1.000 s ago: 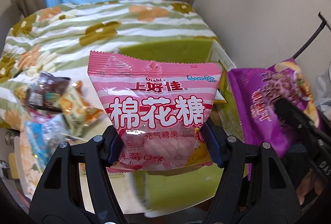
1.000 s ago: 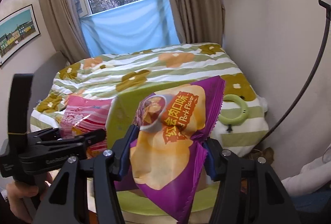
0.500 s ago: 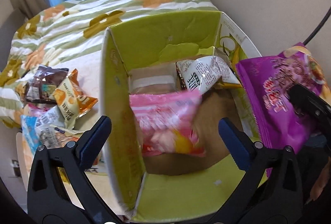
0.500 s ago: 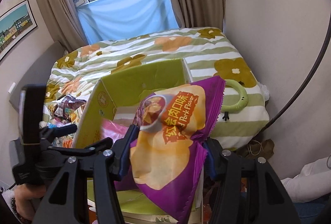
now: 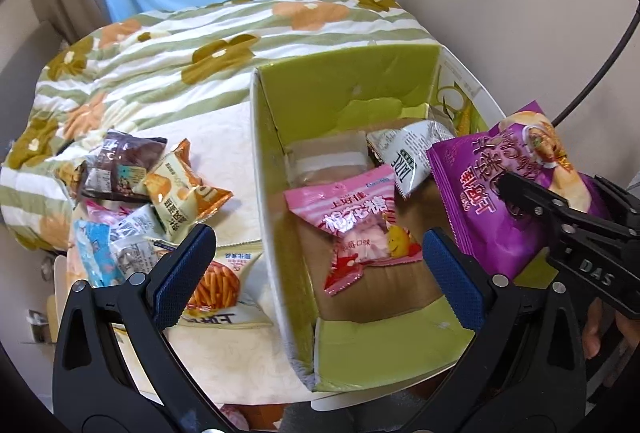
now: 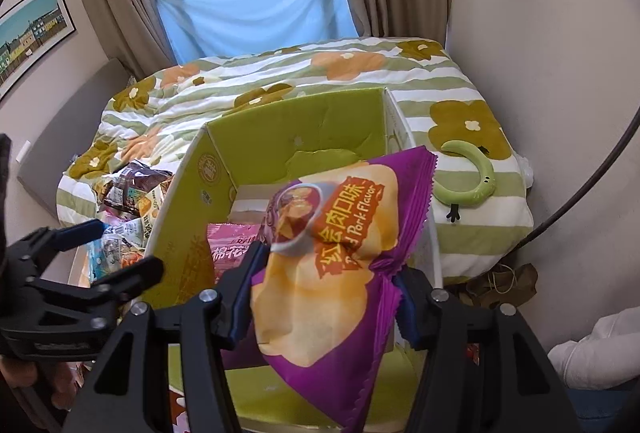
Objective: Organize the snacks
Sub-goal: 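Carry both bags into the green box and open both tools to release them, then move both tools back over the remaining snacks on the table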
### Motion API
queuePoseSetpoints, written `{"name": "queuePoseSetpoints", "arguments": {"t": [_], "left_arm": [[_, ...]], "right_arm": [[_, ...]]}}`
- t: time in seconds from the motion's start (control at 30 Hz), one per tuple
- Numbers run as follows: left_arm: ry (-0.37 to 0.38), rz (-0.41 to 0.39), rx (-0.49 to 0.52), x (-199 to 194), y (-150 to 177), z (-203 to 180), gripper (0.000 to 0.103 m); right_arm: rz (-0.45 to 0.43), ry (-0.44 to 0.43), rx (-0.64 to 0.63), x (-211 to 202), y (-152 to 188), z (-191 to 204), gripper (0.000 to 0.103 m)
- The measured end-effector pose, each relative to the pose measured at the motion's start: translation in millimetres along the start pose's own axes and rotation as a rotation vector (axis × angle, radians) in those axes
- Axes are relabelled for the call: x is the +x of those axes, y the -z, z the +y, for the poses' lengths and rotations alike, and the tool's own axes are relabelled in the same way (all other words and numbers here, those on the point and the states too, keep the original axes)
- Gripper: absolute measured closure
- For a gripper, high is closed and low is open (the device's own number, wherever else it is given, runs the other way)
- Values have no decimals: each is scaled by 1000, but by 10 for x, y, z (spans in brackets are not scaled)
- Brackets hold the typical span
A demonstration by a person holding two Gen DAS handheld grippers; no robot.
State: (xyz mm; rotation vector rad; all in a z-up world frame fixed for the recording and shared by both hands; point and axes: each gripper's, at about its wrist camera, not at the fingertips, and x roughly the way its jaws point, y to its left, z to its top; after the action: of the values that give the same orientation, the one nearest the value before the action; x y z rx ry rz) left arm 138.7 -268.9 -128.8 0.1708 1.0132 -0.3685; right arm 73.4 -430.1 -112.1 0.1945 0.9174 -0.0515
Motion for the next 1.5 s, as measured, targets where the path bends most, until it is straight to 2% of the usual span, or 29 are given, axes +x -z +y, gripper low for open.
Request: {"name": "queuePoseSetpoints", "arguments": {"t": [0.17,0.23,0.3,0.37,0.9,1.13,1.33,1.5], "left_arm": [[-9,4,-4,43,-30,44,1],[-9,8,-8,70,-38,50,1],[-8,10,-9,91,-39,55,1],[-10,14,-8,119,-39,58,1],[-4,14,-18,76,-41,79,1],[-5,-24,-52,-188,-32,186,1],[-24,-65,-112,-480,32,361,1],[-86,-113,-177,-801,144,609,1]], "right_arm": [[2,8,-7,126,-43,-7,47],[6,3,-22,176,-47,12,37],[10,26,-36,215,-43,31,10],[9,35,-37,220,-22,31,1],[-31,44,-34,-31,90,43,1],[-24,38,-12,-256,46,20,1],[-69,-5,-50,-456,38,149,1],[-126,-37,-112,-620,-31,343,1]]}}
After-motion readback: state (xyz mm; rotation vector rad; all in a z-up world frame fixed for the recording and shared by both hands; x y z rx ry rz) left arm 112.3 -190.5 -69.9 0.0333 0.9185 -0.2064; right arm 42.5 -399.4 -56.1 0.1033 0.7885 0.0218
